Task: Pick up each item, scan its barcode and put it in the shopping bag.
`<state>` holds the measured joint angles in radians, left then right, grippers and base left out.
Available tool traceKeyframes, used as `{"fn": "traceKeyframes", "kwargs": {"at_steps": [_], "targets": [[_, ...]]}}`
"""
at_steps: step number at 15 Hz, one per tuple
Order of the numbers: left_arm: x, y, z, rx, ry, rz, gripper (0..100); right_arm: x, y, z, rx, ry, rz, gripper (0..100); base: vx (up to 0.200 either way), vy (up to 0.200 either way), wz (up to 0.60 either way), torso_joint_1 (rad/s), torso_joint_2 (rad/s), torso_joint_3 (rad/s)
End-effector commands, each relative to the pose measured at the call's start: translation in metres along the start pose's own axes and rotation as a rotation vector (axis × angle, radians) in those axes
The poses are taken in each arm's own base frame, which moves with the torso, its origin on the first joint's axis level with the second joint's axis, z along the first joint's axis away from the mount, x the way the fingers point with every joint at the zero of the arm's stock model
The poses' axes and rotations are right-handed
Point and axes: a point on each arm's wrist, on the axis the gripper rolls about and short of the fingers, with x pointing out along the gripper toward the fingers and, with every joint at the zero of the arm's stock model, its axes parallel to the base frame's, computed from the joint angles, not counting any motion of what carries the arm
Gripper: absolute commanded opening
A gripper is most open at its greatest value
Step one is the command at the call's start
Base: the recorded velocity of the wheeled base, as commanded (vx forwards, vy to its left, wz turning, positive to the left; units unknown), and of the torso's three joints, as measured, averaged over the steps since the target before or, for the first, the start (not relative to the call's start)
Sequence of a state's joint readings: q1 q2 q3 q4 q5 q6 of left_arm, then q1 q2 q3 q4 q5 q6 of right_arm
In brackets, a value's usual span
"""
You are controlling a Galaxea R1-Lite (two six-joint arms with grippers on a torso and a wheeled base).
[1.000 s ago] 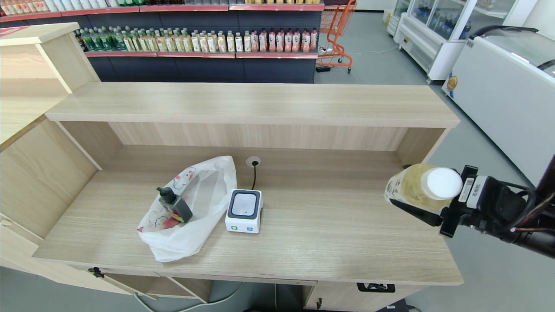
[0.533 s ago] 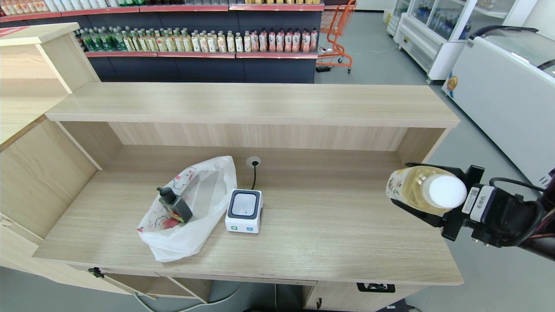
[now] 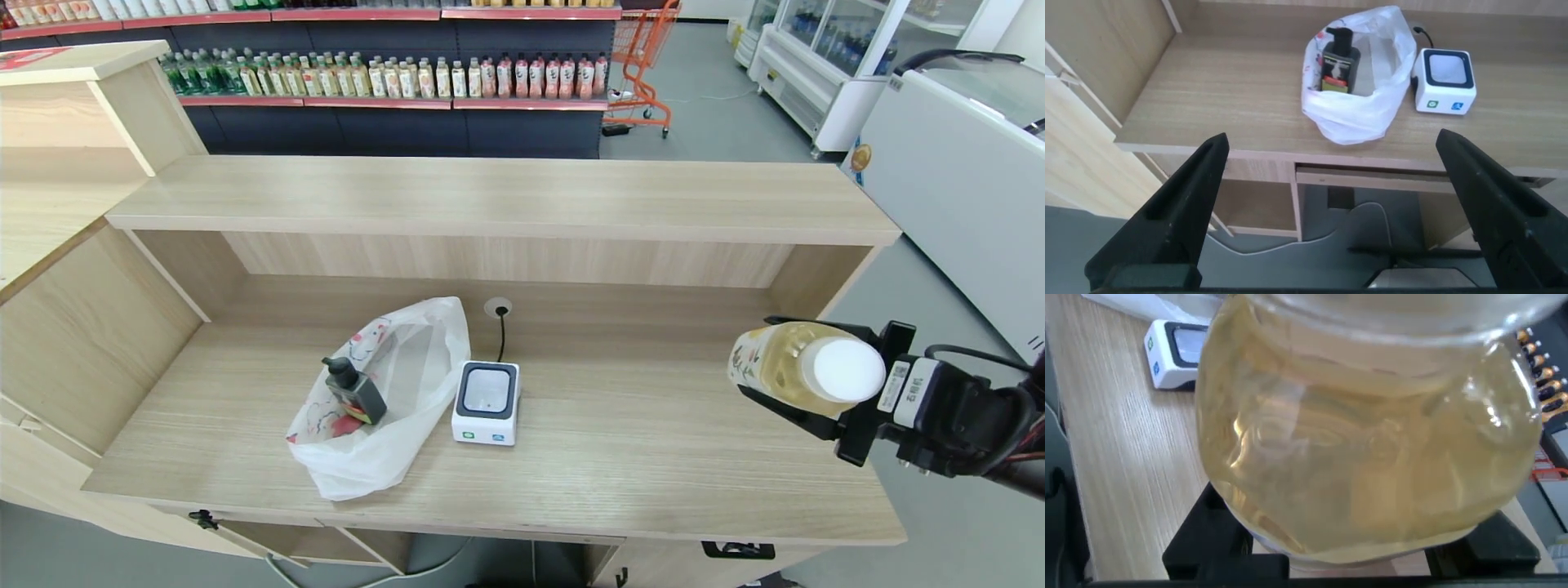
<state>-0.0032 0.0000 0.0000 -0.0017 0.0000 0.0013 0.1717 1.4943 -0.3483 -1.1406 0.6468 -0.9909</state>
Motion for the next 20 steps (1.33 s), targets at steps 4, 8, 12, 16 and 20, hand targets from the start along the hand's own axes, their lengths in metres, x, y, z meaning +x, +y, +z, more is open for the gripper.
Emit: {"fn": "traceKeyframes", "kwargs": {"at_steps": [4, 8, 12, 16, 20], "targets": [[0.0, 0.0, 0.0, 0.003, 0.002, -0.001, 100, 0.011, -0.001, -0.018, 0.064, 0.015, 0.024, 0, 0.0, 0.2, 0.0, 0.0, 0.0, 0.007], [0.0, 0.0, 0.0, 0.003, 0.002, -0.001, 100, 0.026, -0.001, -0.049, 0.119, 0.004, 0.036, 0, 0.0, 0.2, 0.0, 0.001, 0.0, 0.004], [0.0, 0.0, 0.0, 0.002, 0.002, 0.0, 100, 0.04, 0.008, -0.067, 0.14, -0.03, 0.055, 0, 0.0, 0.05, 0.0, 0.002, 0.0, -0.001], [0.0, 0.0, 0.0, 0.002, 0.002, 0.0, 100, 0.045, 0.015, -0.074, 0.153, -0.067, 0.094, 0, 0.05, 0.05, 0.0, -0.001, 0.0, 0.001], [0.0, 0.0, 0.0, 0.002, 0.002, 0.0, 100, 0.052, 0.021, -0.077, 0.16, -0.121, 0.128, 0, 0.2, 0.2, 0.0, 0.0, 0.0, 0.001]]}}
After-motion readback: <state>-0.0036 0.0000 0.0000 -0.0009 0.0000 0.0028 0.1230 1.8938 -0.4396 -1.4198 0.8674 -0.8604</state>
